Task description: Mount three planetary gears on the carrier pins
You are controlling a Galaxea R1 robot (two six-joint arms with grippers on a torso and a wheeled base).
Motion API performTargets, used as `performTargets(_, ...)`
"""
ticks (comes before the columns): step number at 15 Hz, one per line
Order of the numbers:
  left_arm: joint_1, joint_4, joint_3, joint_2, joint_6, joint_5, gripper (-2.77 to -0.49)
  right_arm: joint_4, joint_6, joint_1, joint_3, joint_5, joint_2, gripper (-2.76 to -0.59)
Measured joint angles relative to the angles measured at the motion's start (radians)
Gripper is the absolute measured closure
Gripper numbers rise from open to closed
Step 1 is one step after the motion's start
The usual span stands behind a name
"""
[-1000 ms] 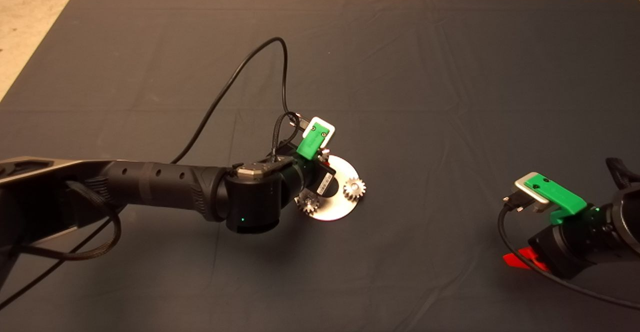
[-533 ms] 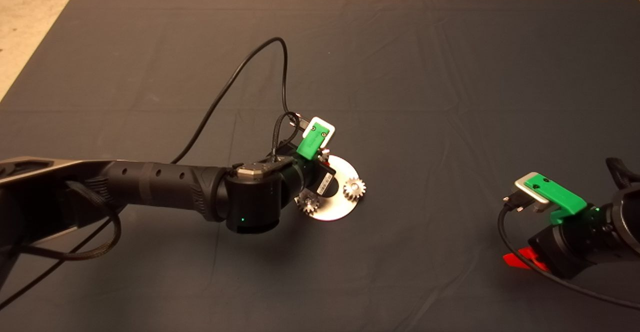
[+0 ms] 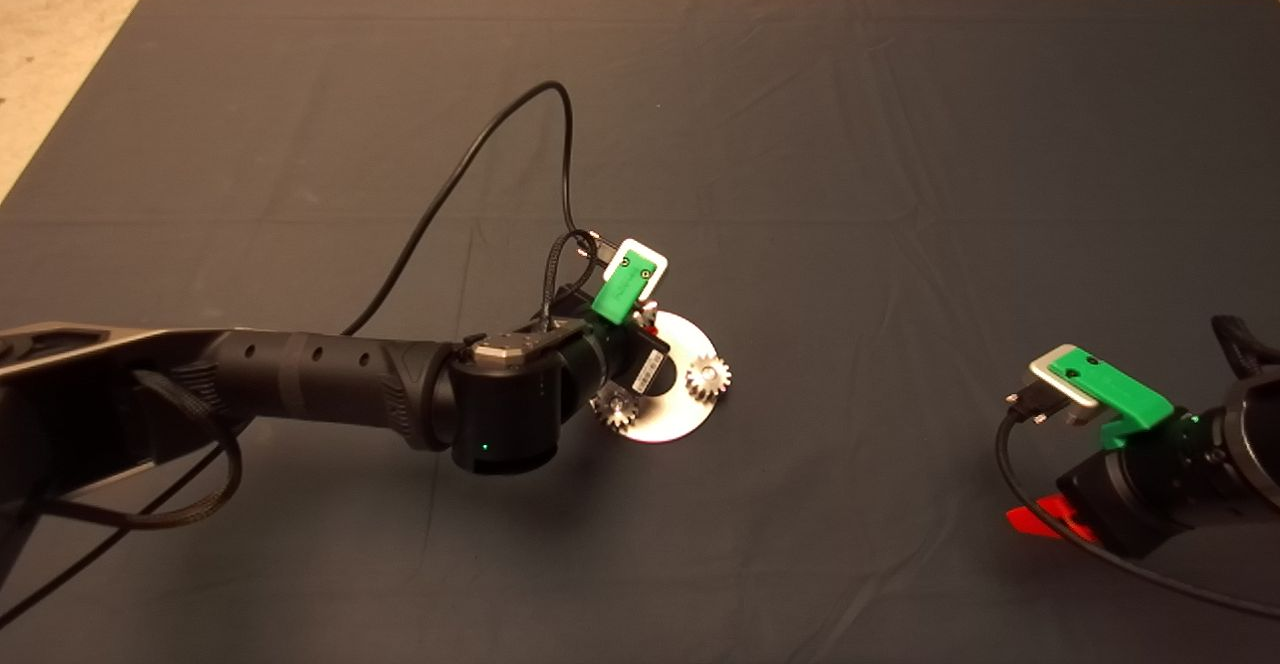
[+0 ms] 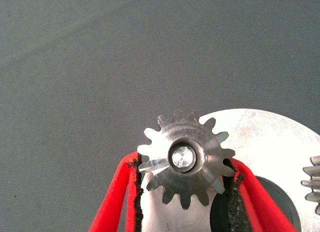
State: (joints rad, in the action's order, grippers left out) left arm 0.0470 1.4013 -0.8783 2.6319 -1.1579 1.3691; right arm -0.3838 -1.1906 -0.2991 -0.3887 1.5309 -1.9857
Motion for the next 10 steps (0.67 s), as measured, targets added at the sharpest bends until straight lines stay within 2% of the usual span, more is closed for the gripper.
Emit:
performTargets(8, -0.008, -0.002, 0.001, -0.007, 0.0, 0.003, -1.34, 0.0, 0.0, 0.0, 0.0, 0.0, 0.0, -2.03)
performTargets(10, -0.008, -0.004, 0.022, -0.02, 0.016, 0.011, -1.36, 0.0, 0.0, 0.0, 0.0, 0.0, 0.0, -2.03)
